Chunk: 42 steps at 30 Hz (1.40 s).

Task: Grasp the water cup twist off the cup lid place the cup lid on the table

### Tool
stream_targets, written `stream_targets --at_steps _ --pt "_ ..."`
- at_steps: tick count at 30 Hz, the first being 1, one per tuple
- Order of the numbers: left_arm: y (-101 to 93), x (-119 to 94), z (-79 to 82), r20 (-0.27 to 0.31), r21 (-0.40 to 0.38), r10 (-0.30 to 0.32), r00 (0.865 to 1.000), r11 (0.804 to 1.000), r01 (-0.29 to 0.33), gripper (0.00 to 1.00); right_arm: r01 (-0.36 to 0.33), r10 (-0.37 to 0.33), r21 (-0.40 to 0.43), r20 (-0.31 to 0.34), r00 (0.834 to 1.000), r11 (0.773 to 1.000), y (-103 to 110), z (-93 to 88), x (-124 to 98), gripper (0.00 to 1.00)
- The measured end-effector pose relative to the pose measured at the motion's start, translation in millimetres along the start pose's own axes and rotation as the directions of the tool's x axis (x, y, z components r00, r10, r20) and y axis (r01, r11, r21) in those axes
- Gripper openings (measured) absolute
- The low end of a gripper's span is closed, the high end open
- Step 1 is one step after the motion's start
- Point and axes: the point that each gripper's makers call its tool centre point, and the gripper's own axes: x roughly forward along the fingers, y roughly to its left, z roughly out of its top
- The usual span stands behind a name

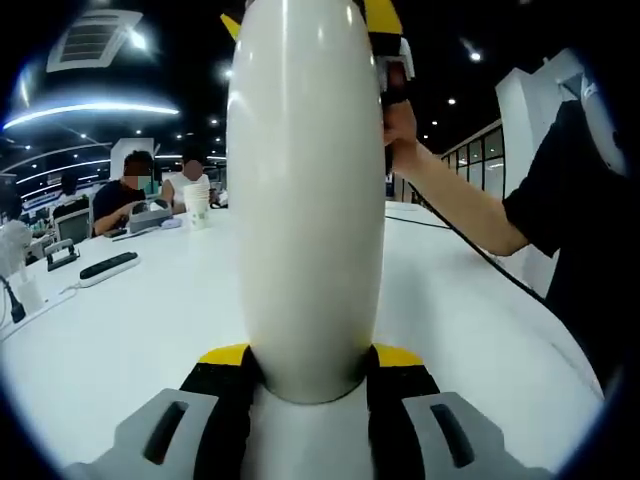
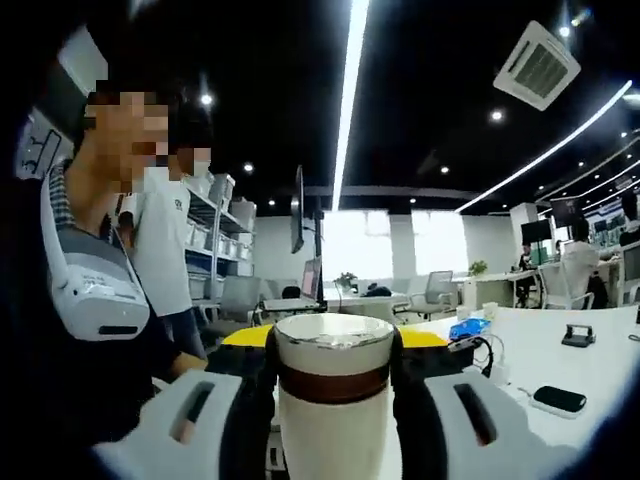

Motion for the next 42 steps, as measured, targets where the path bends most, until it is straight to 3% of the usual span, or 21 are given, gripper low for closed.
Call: stream_targets --at_steps 2,5,6,8,9,11,13,15,17,20,23,28,33,35,39,42 --pt "-0.2 0 -0.1 0.0 0.0 0.001 1.0 1.0 -0.001 0.46 0.025 -0.025 -0.001 -0.006 1.0 1.0 3 -0.6 1 0.48" --pt "-0.2 -1 -0.1 0.0 0.0 0.001 1.0 1.0 -0.001 0.46 0.16 -0.162 -0.022 -0.072 0.984 0.987 -4 -9.1 -5 0.53" --pt "-0.2 -1 -0.2 0.0 0.0 0.0 1.0 1.0 0.0 0.46 0.206 -0.208 -0.03 -0.094 0.974 0.978 -5 -12.9 -8 0.58" --pt "-0.2 -1 -0.3 0.0 0.0 0.0 1.0 1.0 0.0 0.46 0.278 -0.277 0.009 -0.065 0.959 0.961 -6 -9.7 -12 0.73" --pt "-0.2 -1 -0.3 0.0 0.0 0.001 1.0 1.0 -0.001 0.46 0.337 -0.336 0.092 -0.025 0.942 0.937 -3 -6.2 -15 0.76" --pt "-0.3 -1 -0.3 0.0 0.0 0.002 1.0 1.0 -0.002 0.46 0.378 -0.381 0.129 -0.003 0.925 0.917 6 -5.9 -20 0.72" --pt "-0.1 -1 -0.3 0.0 -0.001 0.002 1.0 1.0 -0.002 0.46 0.447 -0.45 0.094 0.01 0.893 0.89 11 -6.1 -24 0.69" --pt "-0.1 -1 -0.3 0.001 0.0 0.002 1.0 1.0 -0.002 0.46 0.526 -0.526 0.006 0.015 0.85 0.85 10 -6.5 -27 0.67" --pt "-0.5 -1 -0.1 0.001 0.0 0.003 1.0 1.0 -0.003 0.46 0.587 -0.587 -0.019 0.015 0.809 0.809 7 -9.8 -29 0.62" --pt "-0.7 0 0.0 0.001 -0.001 0.005 1.0 1.0 -0.005 0.46 0.621 -0.621 -0.048 0.012 0.784 0.782 -2 -10.1 -28 0.58" --pt "-0.6 -1 0.0 0.001 -0.001 0.005 1.0 1.0 -0.005 0.46 0.621 -0.621 -0.059 0.013 0.784 0.782 -10 -7.4 -24 0.59" --pt "-0.1 -1 0.0 0.002 -0.002 0.008 1.0 1.0 -0.008 0.46 0.589 -0.59 -0.059 0.001 0.807 0.806 -16 -8.9 -12 0.59" --pt "0.8 -1 0.0 0.001 -0.003 0.01 1.0 1.0 -0.01 0.46 0.556 -0.558 -0.056 -0.01 0.83 0.829 -15 -7.0 -8 0.46" --pt "1.1 -1 -0.2 0.001 -0.004 0.009 1.0 1.0 -0.009 0.46 0.557 -0.558 -0.067 -0.013 0.829 0.828 -15 -6.1 -9 0.46" --pt "1.3 0 -0.3 0.001 -0.002 0.008 1.0 1.0 -0.008 0.46 0.523 -0.524 -0.059 -0.021 0.851 0.851 -15 -6.7 -9 0.46" --pt "1.7 0 -0.4 0.001 -0.002 0.008 1.0 1.0 -0.008 0.46 0.46 -0.462 -0.054 -0.032 0.886 0.886 -13 -7.6 -6 0.46"
